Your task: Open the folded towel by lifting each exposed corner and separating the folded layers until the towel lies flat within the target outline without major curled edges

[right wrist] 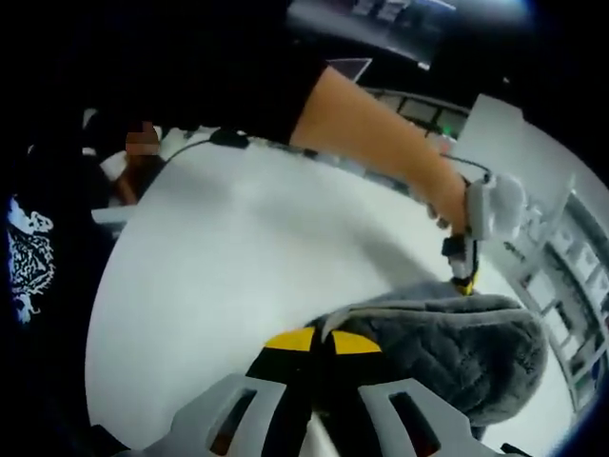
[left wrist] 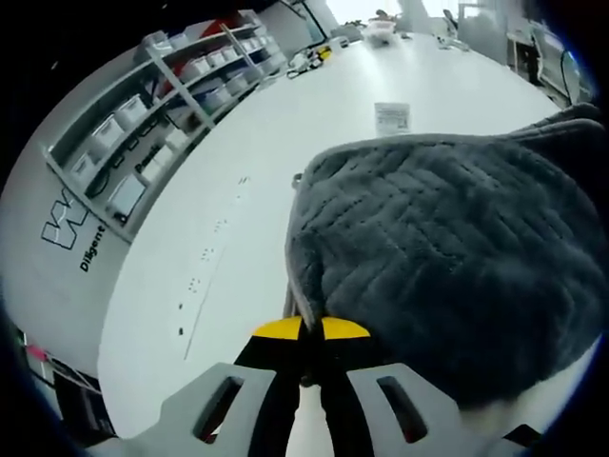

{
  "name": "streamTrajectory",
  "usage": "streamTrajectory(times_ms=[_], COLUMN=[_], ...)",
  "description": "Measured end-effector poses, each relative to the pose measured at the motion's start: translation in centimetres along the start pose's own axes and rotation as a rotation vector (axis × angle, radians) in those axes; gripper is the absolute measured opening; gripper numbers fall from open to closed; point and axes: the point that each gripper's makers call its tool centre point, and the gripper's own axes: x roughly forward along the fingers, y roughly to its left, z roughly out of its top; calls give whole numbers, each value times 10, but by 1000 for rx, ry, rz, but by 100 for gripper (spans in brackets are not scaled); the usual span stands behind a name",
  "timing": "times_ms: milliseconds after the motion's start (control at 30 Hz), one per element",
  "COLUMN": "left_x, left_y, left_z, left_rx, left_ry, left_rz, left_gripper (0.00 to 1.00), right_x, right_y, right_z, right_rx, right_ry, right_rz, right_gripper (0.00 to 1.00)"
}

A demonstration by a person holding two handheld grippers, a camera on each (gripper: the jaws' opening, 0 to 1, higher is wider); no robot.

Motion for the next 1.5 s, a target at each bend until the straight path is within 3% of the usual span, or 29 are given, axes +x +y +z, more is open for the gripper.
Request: streamTrajectory(times_ms=[133,233,300,700,833,933,1000,1100,1133,1267,1333,1433,1500], left_x=[-2,-7,-12,-29,-36,-42,-50,-68,-80,-105,-117,-127,-131], left_y=[3,15,18,-1,-3,-10,-9,-8,-2,2,5,-1,-3], left_z=[-1,-2,-4,-6,1,10,22,36,41,38,43,45,43], left_rx=[-48,-133,-194,-242,-279,-285,-327,-420,-428,-546,-573,-563,-542], left_ry=[-17,-66,-104,-164,-196,-240,-317,-444,-507,-567,-630,-637,-620], left_rz=[15,62,56,29,23,0,11,23,60,90,112,99,128], left_gripper=[7,19,25,25,31,30,32,44,48,53,68,82,91], right_x=[-1,-4,-7,-16,-22,-26,-37,-51,-53,-69,-75,-81,-85], right_y=[-1,-3,-3,6,6,3,0,1,2,-6,-12,-25,-31], right_z=[1,2,4,10,16,20,18,23,23,25,26,28,30], right_rx=[-23,0,4,26,57,94,110,156,169,218,231,233,238], right_ry=[-22,-44,-53,-105,-134,-162,-177,-218,-223,-261,-277,-293,-303], right_rz=[2,10,12,76,92,95,104,141,154,164,154,115,99], right_gripper=[0,1,3,14,16,18,20,23,26,31,35,39,42])
